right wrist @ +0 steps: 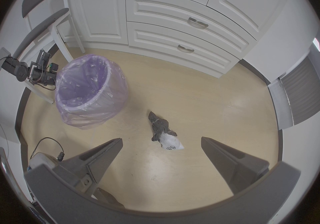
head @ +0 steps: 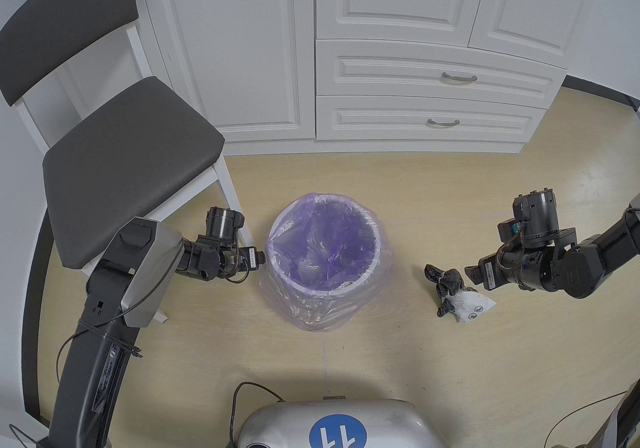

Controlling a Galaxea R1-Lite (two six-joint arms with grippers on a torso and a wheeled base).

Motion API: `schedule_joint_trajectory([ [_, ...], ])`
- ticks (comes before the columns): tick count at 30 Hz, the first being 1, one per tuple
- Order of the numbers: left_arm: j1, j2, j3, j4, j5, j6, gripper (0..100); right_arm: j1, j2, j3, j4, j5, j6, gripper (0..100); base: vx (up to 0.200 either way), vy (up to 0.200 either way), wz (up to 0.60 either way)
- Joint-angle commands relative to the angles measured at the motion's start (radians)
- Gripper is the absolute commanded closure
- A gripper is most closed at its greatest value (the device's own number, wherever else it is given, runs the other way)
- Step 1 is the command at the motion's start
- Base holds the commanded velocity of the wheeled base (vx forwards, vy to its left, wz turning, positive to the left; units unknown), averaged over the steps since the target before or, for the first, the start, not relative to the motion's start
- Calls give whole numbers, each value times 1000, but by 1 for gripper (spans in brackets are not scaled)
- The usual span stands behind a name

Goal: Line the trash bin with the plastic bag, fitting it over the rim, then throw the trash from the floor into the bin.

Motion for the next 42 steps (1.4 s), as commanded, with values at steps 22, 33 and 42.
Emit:
schedule_joint_trajectory([
  [22,180,-236,686,-400,-584,676,0,10,-1,23,12,0,-25,0,0,0,0],
  [33,193,-228,598,-495,-579,492,0,11,0,23,14,0,-26,0,0,0,0],
  [42,103,-209,759,-624,-708,543,0,19,2,34,12,0,-39,0,0,0,0],
])
